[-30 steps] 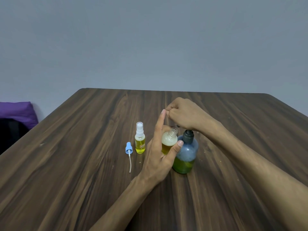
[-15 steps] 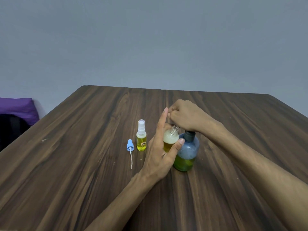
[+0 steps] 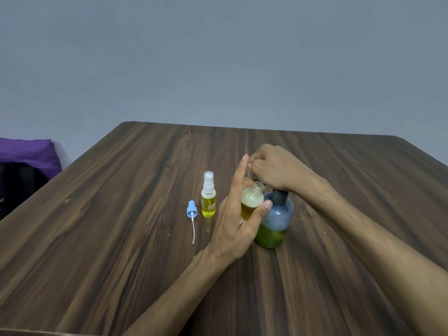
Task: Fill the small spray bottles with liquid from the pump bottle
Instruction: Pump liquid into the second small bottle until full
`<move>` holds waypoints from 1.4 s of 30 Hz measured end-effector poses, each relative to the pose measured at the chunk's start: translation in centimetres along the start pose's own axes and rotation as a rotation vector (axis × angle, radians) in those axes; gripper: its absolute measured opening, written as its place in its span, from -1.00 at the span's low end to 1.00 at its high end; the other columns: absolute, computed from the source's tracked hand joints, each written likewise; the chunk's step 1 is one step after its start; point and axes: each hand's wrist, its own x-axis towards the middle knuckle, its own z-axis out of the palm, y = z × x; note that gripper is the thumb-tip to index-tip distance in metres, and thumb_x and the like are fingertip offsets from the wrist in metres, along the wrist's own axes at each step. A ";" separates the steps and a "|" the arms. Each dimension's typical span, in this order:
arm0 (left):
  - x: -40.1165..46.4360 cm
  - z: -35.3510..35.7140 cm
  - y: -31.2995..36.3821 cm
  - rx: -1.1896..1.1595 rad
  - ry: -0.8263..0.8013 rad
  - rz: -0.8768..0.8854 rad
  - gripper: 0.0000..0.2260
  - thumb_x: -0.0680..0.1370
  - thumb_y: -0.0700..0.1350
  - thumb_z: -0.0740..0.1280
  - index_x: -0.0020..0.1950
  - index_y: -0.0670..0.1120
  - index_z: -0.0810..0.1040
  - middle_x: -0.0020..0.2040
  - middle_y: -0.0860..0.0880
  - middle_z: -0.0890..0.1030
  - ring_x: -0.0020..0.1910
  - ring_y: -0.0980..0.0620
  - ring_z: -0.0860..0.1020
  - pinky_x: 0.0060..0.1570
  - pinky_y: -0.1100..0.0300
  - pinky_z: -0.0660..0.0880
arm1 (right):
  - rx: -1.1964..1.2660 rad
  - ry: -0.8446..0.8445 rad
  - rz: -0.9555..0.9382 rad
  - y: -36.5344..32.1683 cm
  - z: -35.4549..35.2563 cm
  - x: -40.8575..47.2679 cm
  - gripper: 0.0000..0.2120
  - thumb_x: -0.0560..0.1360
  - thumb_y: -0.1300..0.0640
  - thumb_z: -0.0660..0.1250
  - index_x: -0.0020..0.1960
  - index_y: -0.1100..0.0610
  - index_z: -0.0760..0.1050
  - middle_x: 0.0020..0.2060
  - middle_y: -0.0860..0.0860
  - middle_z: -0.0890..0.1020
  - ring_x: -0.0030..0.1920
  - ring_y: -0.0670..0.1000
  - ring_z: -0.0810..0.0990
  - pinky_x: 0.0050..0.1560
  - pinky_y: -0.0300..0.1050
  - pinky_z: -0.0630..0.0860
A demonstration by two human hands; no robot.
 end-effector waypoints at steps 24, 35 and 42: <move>-0.1 0.1 -0.1 0.019 0.013 0.037 -0.23 0.63 -0.21 0.43 0.72 0.02 0.08 0.10 0.27 0.60 0.11 0.21 0.61 0.22 0.31 0.50 | 0.000 -0.012 0.022 -0.2 -0.5 0.1 -0.73 0.50 0.22 0.16 -0.38 0.11 0.37 -0.51 -0.05 0.42 -0.39 0.04 0.38 -0.26 0.00 0.41; -0.1 -0.1 0.1 0.004 -0.004 0.061 -0.25 0.66 -0.10 0.39 0.73 0.12 0.03 0.26 0.11 0.65 0.24 0.09 0.64 0.30 0.10 0.57 | -0.159 0.021 0.018 -0.7 -0.1 -0.4 -0.73 0.54 0.14 0.17 -0.26 0.15 0.55 -0.38 -0.01 0.58 -0.31 0.07 0.53 -0.32 -0.08 0.37; 0.0 0.0 0.0 0.039 0.005 0.055 -0.24 0.65 -0.13 0.41 0.73 0.09 0.05 0.18 0.23 0.61 0.17 0.12 0.64 0.25 0.22 0.54 | -0.113 0.069 -0.027 -0.9 -1.0 -0.5 -0.71 0.54 0.16 0.18 -0.23 0.15 0.63 -0.45 -0.05 0.55 -0.37 0.04 0.51 -0.33 -0.10 0.36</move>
